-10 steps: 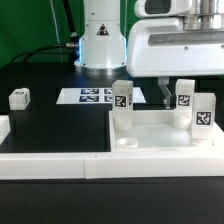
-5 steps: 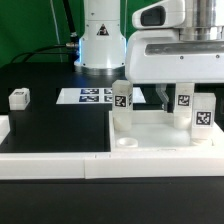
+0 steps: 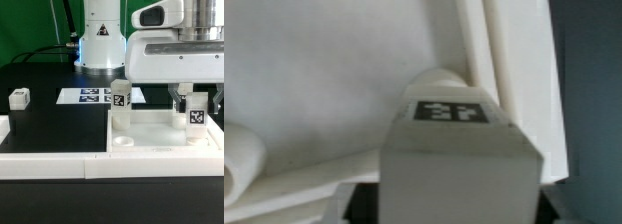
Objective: Assemble square table
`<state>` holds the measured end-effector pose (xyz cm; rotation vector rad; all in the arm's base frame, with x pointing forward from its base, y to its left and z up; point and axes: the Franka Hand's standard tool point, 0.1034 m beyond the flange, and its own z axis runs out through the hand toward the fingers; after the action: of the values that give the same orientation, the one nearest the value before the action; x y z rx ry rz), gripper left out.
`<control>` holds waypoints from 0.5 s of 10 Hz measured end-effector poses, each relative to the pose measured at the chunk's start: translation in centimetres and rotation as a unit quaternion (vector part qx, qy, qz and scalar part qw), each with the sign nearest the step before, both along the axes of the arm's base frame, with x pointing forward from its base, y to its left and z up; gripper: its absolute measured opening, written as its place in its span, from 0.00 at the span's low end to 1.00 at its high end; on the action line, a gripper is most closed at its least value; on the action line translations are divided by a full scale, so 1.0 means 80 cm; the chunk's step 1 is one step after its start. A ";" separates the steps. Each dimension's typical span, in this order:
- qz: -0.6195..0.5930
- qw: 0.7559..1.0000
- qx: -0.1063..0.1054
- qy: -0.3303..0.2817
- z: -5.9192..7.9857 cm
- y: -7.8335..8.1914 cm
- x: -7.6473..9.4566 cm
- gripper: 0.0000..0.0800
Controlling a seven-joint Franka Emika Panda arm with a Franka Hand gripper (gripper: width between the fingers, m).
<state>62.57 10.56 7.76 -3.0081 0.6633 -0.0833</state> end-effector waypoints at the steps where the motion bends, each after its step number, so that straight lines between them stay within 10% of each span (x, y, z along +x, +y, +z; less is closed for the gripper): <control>1: -0.028 1.000 0.002 0.001 0.000 0.000 0.000 0.36; 5: -0.216 0.976 0.016 0.012 -0.002 0.002 0.000 0.36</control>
Offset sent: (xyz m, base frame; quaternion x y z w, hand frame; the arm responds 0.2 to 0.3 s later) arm 0.0000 0.0000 0.0000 0.0000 0.0000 0.1938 0.9810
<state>62.57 10.70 7.56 -2.7815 1.2943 -0.0545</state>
